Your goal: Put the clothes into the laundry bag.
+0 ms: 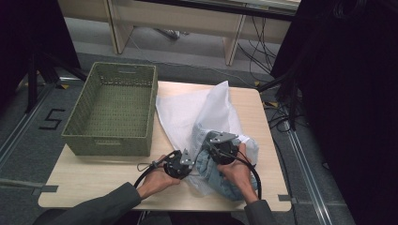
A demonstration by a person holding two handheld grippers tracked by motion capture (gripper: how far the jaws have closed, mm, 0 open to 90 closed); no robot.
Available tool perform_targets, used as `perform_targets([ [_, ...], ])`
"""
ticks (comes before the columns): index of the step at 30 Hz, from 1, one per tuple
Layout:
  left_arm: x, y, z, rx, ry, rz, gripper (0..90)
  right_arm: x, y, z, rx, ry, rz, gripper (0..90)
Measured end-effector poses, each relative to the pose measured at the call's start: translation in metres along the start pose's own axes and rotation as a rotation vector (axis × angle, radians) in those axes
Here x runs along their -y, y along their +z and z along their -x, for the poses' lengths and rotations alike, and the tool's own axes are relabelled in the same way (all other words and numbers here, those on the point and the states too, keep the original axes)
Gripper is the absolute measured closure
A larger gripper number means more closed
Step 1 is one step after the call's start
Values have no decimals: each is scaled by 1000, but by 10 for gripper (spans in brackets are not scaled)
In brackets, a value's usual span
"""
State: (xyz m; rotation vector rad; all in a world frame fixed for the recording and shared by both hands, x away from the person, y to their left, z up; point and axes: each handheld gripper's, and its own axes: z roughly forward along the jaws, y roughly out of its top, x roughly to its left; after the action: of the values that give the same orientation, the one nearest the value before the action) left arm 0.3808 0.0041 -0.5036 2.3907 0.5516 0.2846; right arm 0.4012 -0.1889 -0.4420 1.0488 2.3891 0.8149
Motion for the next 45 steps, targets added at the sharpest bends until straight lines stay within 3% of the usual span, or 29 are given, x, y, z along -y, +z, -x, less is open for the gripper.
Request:
perform_targets([
  [1, 2, -3, 2, 6, 12, -6, 873, 0, 0, 2, 7, -20, 7, 859],
  [5, 12, -14, 7, 17, 37, -32, 877, -2, 3, -3, 7, -21, -10, 859],
  [7, 16, -19, 6, 14, 38, -36, 877, -7, 10, -6, 42, -47, 2, 859],
  [10, 23, -26, 1, 10, 62, -58, 878, -17, 19, -4, 103, -49, 28, 860],
  [11, 25, -27, 0, 12, 37, -51, 878, -21, 20, -1, 146, -42, 43, 861],
  [12, 27, -29, -2, 10, 51, -54, 878, -25, 21, 5, 174, -41, 59, 861],
  [13, 28, -30, -3, 11, 40, -57, 878, -28, 22, 10, 200, -13, 84, 860],
  [14, 28, -30, -4, 12, 39, -56, 879, -30, 24, 16, 202, 6, 98, 859],
  [16, 28, -29, -4, 10, 42, -49, 878, -32, 28, 19, 164, 46, 82, 850],
  [17, 27, -29, -5, 16, 45, -49, 877, -30, 32, 17, 141, 29, 67, 826],
  [18, 27, -28, -5, 19, 32, -43, 877, -29, 33, 13, 93, 53, 34, 809],
  [19, 26, -29, -7, 21, 63, -59, 876, -27, 35, 10, 47, 45, 30, 793],
  [20, 27, -28, -5, 20, 38, -40, 875, -25, 34, 8, 36, 34, 36, 760],
  [23, 26, -29, -6, 27, 48, -53, 872, -25, 17, 6, -17, 71, 61, 620],
  [24, 26, -28, -5, 27, 29, -36, 871, -25, 8, 6, -39, 92, 67, 578],
  [26, 26, -29, -6, 30, 31, -37, 870, -22, -9, 4, -88, 91, 93, 511],
  [28, 26, -29, -5, 34, 23, -28, 868, -16, -28, 1, -97, 99, 109, 465],
  [29, 26, -29, -5, 37, 11, -25, 867, -11, -35, -1, -110, 135, 115, 459],
  [30, 26, -30, -5, 38, 18, -29, 867, -6, -40, 3, -116, 115, 129, 454],
  [31, 25, -30, -7, 35, 38, -29, 867, -1, -46, 2, -108, 133, 128, 447],
  [34, 25, -31, -5, 38, 6, -12, 866, 15, -54, -3, -129, 124, 117, 428],
  [35, 25, -33, -7, 40, 39, -33, 865, 19, -55, -4, -140, 108, 101, 422],
  [37, 24, -33, -7, 40, 48, -32, 866, 25, -53, -15, -169, 137, 67, 415],
  [39, 24, -34, -7, 41, 50, -32, 866, 27, -49, -21, -179, 132, 57, 414],
  [40, 24, -32, -4, 40, 7, 2, 867, 29, -39, -32, -201, 106, 18, 406],
  [41, 23, -33, -5, 38, 37, -5, 867, 29, -35, -34, -201, 82, -1, 404],
  [44, 22, -35, -6, 41, 56, -20, 870, 27, -13, -43, -207, 87, -48, 431],
  [45, 22, -35, -6, 41, 56, -20, 871, 27, -1, -44, -187, 73, -49, 482],
])
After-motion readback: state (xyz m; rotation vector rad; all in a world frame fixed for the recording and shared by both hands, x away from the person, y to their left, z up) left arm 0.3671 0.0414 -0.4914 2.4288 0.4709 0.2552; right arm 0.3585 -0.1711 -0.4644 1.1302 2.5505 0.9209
